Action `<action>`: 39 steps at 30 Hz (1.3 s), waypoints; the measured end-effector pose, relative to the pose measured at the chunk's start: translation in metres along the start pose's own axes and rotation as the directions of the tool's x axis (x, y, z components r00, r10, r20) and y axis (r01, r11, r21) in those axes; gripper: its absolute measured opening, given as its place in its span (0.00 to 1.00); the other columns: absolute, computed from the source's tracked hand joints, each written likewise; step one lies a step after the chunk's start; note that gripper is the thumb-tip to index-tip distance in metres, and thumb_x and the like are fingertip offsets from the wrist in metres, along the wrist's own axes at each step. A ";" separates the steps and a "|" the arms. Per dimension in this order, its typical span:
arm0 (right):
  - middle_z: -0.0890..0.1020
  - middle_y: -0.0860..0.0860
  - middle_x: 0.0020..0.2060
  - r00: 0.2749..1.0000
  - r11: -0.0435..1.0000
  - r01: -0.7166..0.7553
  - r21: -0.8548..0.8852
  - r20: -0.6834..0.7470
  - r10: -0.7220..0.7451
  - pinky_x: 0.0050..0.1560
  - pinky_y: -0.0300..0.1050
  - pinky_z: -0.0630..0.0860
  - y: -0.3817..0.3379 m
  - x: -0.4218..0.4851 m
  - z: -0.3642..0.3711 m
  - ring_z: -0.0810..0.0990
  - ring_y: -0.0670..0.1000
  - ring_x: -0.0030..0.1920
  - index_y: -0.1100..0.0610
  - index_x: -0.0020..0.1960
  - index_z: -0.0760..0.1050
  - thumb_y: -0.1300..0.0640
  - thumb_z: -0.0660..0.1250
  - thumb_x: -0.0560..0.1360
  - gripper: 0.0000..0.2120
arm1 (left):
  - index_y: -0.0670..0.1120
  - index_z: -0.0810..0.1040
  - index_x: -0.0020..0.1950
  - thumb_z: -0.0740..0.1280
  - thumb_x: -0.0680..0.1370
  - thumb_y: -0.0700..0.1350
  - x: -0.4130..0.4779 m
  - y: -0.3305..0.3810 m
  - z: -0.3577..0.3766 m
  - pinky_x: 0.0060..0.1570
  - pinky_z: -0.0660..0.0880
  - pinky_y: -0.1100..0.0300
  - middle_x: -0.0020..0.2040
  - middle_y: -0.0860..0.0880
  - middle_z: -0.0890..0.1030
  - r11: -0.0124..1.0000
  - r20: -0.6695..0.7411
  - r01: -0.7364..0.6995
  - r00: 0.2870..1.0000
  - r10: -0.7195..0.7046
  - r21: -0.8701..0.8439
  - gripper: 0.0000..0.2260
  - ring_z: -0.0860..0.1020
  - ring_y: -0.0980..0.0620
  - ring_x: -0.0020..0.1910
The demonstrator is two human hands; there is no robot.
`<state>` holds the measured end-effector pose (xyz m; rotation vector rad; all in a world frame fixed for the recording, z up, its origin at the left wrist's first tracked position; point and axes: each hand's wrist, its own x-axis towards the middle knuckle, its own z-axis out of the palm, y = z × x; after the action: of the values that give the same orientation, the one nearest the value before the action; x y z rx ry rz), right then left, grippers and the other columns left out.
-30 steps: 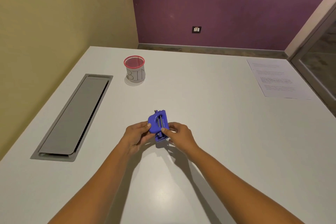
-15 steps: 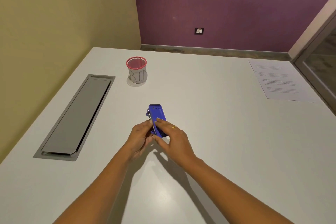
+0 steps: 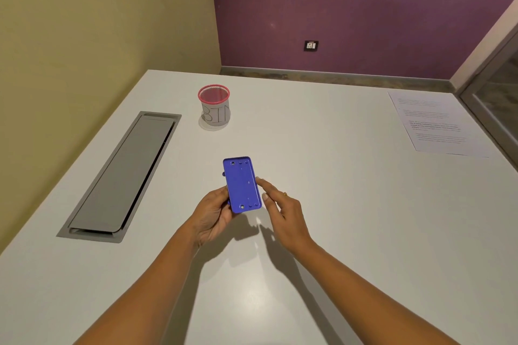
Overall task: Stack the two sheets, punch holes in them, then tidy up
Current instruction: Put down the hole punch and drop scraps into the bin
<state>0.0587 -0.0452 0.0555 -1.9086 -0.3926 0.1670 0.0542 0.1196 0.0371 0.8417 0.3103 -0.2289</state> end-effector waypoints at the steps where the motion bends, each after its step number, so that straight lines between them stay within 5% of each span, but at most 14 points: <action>1: 0.76 0.47 0.64 1.000 1.000 0.003 0.000 0.001 -0.003 0.58 0.20 0.63 0.000 0.000 0.000 0.73 0.43 0.63 0.52 0.67 0.70 0.63 0.55 0.80 0.18 | 0.39 0.79 0.57 0.57 0.80 0.40 0.000 0.000 0.001 0.59 0.75 0.51 0.55 0.41 0.81 1.000 0.006 -0.002 1.000 0.002 -0.002 0.13 0.79 0.44 0.55; 11: 0.75 0.46 0.63 0.998 0.997 -0.058 0.044 0.031 0.057 0.54 0.18 0.64 0.010 0.002 0.003 0.73 0.41 0.62 0.55 0.67 0.70 0.62 0.55 0.80 0.17 | 0.40 0.80 0.55 0.62 0.76 0.42 -0.002 0.007 0.001 0.42 0.81 0.61 0.47 0.46 0.85 0.985 0.015 -0.054 0.999 0.052 0.166 0.12 0.80 0.51 0.41; 14: 0.80 0.54 0.60 0.993 0.992 -0.109 0.057 0.049 0.106 0.54 0.26 0.70 0.013 0.005 0.005 0.76 0.53 0.61 0.53 0.68 0.70 0.63 0.54 0.80 0.18 | 0.42 0.79 0.56 0.64 0.76 0.40 -0.001 0.009 0.000 0.38 0.80 0.63 0.43 0.48 0.86 0.957 -0.069 -0.059 0.994 0.081 0.282 0.10 0.83 0.53 0.40; 18: 0.74 0.53 0.67 0.980 0.984 -0.168 0.067 0.121 0.159 0.61 0.30 0.66 0.014 0.008 0.007 0.70 0.49 0.68 0.52 0.69 0.67 0.62 0.53 0.80 0.19 | 0.40 0.78 0.57 0.70 0.71 0.35 0.004 0.014 0.000 0.36 0.80 0.63 0.35 0.50 0.85 0.870 -0.202 -0.060 0.963 0.180 0.489 0.14 0.83 0.55 0.34; 21: 0.70 0.48 0.69 0.969 0.972 -0.224 0.072 0.126 0.214 0.64 0.33 0.60 0.019 0.008 0.003 0.66 0.45 0.70 0.54 0.70 0.67 0.61 0.54 0.80 0.18 | 0.40 0.80 0.55 0.74 0.68 0.37 0.011 0.021 -0.004 0.43 0.81 0.56 0.38 0.45 0.83 0.696 -0.322 0.003 0.888 0.329 0.718 0.15 0.81 0.49 0.34; 25: 0.77 0.45 0.52 0.957 0.962 -0.271 0.025 0.119 0.266 0.61 0.33 0.63 0.033 0.007 -0.008 0.70 0.45 0.56 0.54 0.69 0.68 0.60 0.56 0.80 0.18 | 0.42 0.80 0.46 0.75 0.67 0.44 0.019 0.041 -0.016 0.31 0.71 0.64 0.34 0.47 0.79 0.387 -0.354 0.137 0.740 0.572 0.912 0.11 0.76 0.49 0.31; 27: 0.76 0.47 0.58 0.952 0.960 -0.273 -0.061 0.126 0.279 0.62 0.33 0.62 0.040 0.007 -0.013 0.71 0.46 0.61 0.53 0.69 0.67 0.60 0.57 0.79 0.19 | 0.37 0.79 0.44 0.75 0.67 0.43 0.024 0.051 -0.026 0.33 0.70 0.60 0.35 0.44 0.79 0.292 -0.344 0.200 0.714 0.610 0.935 0.12 0.75 0.46 0.33; 30: 0.67 0.50 0.71 0.952 0.939 -0.221 -0.262 0.152 0.267 0.69 0.38 0.59 0.051 0.012 -0.016 0.65 0.49 0.71 0.55 0.71 0.64 0.61 0.56 0.79 0.20 | 0.33 0.78 0.44 0.74 0.68 0.43 0.031 0.063 -0.039 0.36 0.74 0.54 0.40 0.37 0.81 0.209 -0.375 0.315 0.696 0.612 0.926 0.14 0.77 0.41 0.37; 34: 0.60 0.49 0.75 0.932 0.847 -0.178 -0.500 0.191 0.309 0.71 0.39 0.54 0.065 0.019 -0.018 0.56 0.47 0.75 0.56 0.73 0.59 0.59 0.57 0.78 0.24 | 0.34 0.76 0.46 0.74 0.69 0.44 0.041 0.075 -0.047 0.34 0.71 0.55 0.44 0.36 0.80 0.111 -0.408 0.443 0.660 0.631 0.890 0.15 0.74 0.42 0.36; 39: 0.54 0.48 0.76 0.906 0.794 -0.143 -0.590 0.245 0.346 0.71 0.40 0.54 0.076 0.022 -0.020 0.51 0.46 0.76 0.55 0.74 0.58 0.58 0.56 0.78 0.24 | 0.34 0.76 0.48 0.73 0.70 0.45 0.051 0.081 -0.059 0.35 0.72 0.54 0.44 0.36 0.81 0.002 -0.414 0.529 0.661 0.627 0.848 0.16 0.79 0.39 0.40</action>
<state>0.0998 -0.0795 -0.0065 -2.5292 -0.4534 0.6294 0.1165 0.2129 0.0378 2.5996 1.0156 0.0989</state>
